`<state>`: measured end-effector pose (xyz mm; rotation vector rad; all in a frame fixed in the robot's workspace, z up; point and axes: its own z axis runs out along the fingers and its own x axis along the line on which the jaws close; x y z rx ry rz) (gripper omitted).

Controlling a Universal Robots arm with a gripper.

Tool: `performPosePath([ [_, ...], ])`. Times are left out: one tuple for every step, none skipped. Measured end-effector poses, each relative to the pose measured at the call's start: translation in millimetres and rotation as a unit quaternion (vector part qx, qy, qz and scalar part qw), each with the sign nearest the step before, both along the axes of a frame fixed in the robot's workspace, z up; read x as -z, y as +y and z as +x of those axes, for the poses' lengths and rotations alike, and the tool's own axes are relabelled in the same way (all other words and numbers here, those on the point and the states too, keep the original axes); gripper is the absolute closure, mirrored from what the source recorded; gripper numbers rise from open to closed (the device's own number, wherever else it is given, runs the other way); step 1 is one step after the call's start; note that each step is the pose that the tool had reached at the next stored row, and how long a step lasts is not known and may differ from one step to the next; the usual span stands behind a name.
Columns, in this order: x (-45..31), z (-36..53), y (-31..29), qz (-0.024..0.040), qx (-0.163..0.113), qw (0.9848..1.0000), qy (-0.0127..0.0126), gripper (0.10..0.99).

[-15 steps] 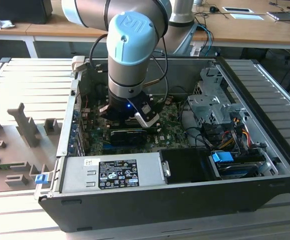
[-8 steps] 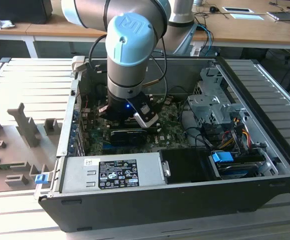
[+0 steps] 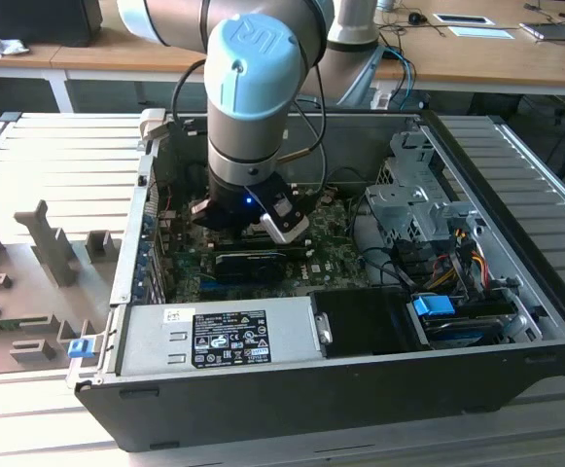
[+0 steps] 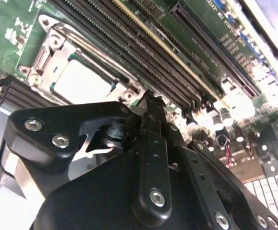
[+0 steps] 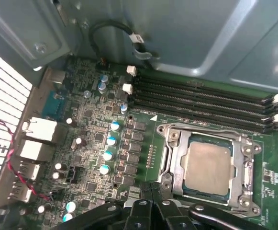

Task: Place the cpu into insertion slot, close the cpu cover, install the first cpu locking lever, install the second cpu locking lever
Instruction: 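Install the second cpu locking lever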

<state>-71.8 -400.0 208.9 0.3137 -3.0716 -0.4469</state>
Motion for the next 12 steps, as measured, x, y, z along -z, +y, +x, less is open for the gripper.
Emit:
performPosePath([
  [-2.7, 0.0, 0.0, 0.0, 0.0, 1.0, 0.0, 0.98],
  [-6.3, 0.0, 0.0, 0.0, 0.0, 1.0, 0.0, 0.98],
  [-8.7, 0.0, 0.0, 0.0, 0.0, 1.0, 0.0, 0.98],
  [-11.6, 0.0, 0.0, 0.0001, 0.0, 1.0, 0.0, 0.98],
  [-13.6, 0.0, 0.0, 0.0001, 0.0, 1.0, 0.0001, 0.98],
  [-17.2, 0.0, -0.1, 0.0004, 0.0, 1.0, 0.0001, 0.98],
  [-19.6, 0.0, -0.1, 0.0005, 0.0, 1.0, 0.0001, 0.98],
  [-21.4, 0.0, -0.1, 0.0006, 0.0, 1.0, 0.0001, 0.98],
  [-23.0, 0.0, -0.1, 0.0006, 0.0, 1.0, 0.0001, 0.98],
  [-26.0, 0.0, -0.1, 0.0006, 0.0, 1.0, 0.0001, 0.98],
  [-27.3, 0.0, -0.1, 0.0005, 0.0, 1.0, 0.0001, 0.98],
  [-27.4, 0.0, -0.1, 0.0007, 0.0, 1.0, 0.0, 0.98],
])
